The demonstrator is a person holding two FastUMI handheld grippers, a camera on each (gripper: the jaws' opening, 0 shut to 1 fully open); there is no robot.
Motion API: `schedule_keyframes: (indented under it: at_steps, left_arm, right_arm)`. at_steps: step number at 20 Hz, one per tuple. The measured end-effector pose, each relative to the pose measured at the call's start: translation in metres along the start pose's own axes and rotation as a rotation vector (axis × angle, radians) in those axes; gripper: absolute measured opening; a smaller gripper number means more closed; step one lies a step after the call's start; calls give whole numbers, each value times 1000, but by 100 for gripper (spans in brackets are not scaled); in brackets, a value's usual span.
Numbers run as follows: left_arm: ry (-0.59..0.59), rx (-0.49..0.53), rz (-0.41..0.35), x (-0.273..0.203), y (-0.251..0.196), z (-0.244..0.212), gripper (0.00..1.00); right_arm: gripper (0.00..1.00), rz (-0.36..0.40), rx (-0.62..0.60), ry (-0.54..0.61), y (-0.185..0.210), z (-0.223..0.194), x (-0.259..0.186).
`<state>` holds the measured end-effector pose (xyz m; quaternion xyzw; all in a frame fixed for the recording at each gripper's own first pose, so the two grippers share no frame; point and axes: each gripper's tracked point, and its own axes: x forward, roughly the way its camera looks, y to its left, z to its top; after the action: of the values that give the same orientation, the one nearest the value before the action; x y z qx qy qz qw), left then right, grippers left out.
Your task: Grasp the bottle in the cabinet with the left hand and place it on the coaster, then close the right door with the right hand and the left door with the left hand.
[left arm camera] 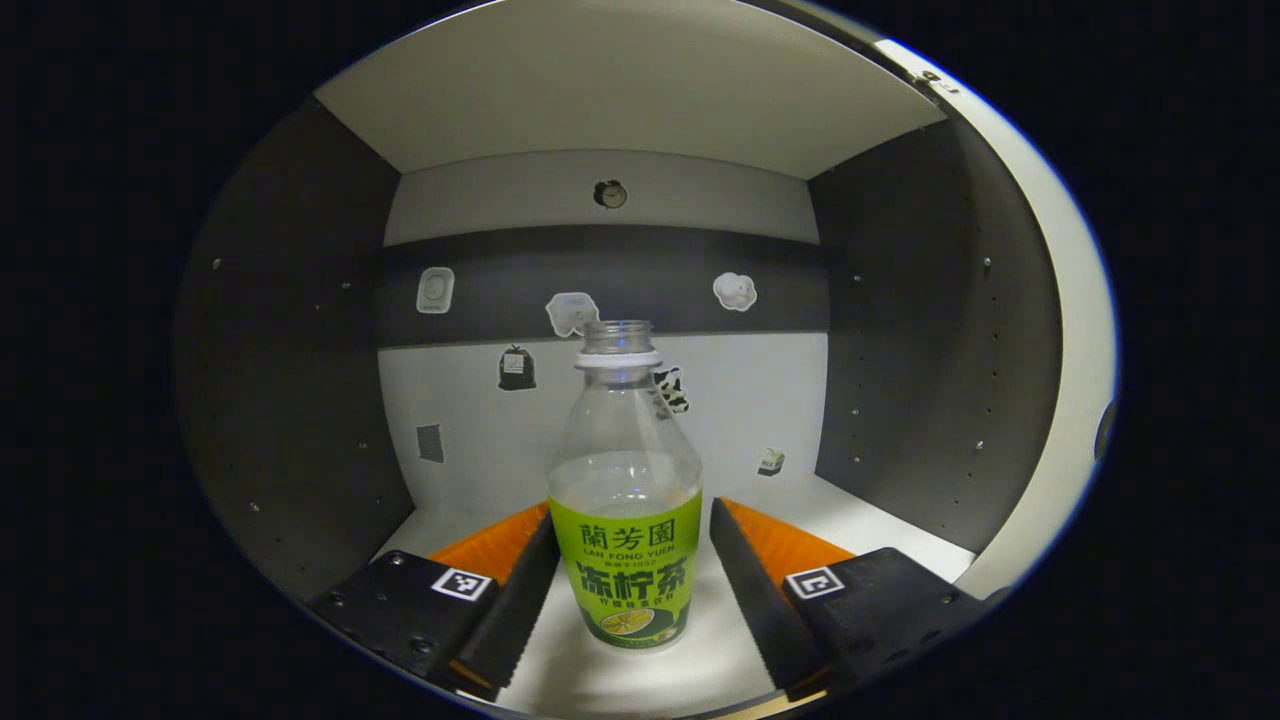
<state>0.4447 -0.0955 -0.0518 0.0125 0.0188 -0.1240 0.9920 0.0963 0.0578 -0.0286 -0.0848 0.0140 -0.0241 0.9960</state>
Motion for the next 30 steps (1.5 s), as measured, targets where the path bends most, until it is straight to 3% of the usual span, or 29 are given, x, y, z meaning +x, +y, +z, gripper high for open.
schedule_keyframes:
  at_steps: [2,5,14,20,30]
  left_arm:
    - [-6,-21,-8,-8,-3,5,80]
    - [-39,-66,-25,-37,-6,20,80]
    - [-93,-10,4,-158,-7,51,80]
    - [-101,16,99,-242,11,32,79]
    - [-21,-46,121,-333,-6,-55,80]
  right_arm:
    - [96,-7,8,-7,-4,2,-5]
    - [95,-16,17,-9,-12,1,-16]
    - [94,17,79,-25,-22,5,-59]
    - [96,45,103,-43,-30,8,-82]
    - [96,95,121,-42,-35,4,-115]
